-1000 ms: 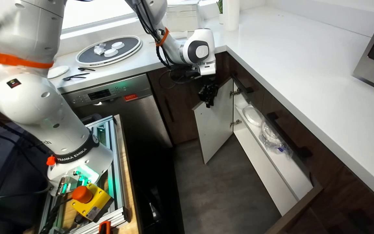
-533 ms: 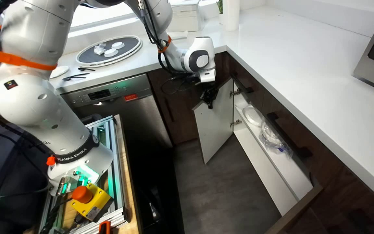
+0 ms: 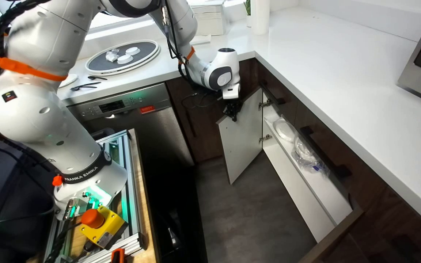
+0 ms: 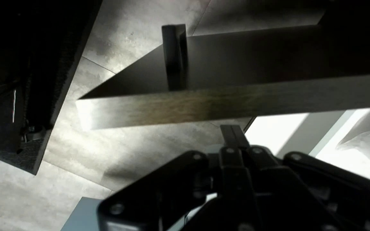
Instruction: Open the left door of the bottom cabinet
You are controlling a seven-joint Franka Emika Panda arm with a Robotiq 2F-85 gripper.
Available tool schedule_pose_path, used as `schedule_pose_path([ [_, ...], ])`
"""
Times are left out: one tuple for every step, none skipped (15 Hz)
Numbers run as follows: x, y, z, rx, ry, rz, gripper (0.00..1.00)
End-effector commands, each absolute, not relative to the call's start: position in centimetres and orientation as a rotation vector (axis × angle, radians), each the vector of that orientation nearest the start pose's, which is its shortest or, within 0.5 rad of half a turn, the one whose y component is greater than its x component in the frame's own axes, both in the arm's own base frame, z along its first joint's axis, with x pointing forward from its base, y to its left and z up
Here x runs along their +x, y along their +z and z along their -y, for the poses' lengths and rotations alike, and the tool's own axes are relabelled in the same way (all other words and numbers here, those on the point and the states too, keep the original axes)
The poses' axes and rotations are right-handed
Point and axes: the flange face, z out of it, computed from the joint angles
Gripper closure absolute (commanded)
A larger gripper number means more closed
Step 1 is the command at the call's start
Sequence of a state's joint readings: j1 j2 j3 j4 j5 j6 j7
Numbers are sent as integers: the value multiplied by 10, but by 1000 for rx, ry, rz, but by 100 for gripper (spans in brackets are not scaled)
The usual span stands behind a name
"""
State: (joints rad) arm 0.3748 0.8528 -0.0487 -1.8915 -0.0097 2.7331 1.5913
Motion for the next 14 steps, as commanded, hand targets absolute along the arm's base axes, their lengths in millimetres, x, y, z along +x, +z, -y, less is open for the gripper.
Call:
schedule_pose_path([
  [574, 42, -204, -2530, 26, -1818, 100],
  [573, 42, -206, -2534, 42, -1812, 100],
  [573, 42, -207, -2530, 52, -1806, 100],
  [573, 41, -207, -2528, 63, -1797, 100],
  [572, 42, -209, -2526, 83, -1793, 100],
  [571, 43, -211, -2518, 110, -1780, 100],
  [572, 42, -212, -2510, 124, -1769, 100],
  [571, 42, -214, -2500, 145, -1760, 100],
  [571, 42, -215, -2482, 169, -1753, 100],
  [572, 42, -216, -2456, 189, -1739, 100],
  [573, 42, -218, -2425, 221, -1732, 100],
  [575, 42, -220, -2375, 258, -1722, 100],
  [577, 40, -222, -2338, 275, -1714, 100],
  [579, 39, -224, -2301, 297, -1705, 100],
])
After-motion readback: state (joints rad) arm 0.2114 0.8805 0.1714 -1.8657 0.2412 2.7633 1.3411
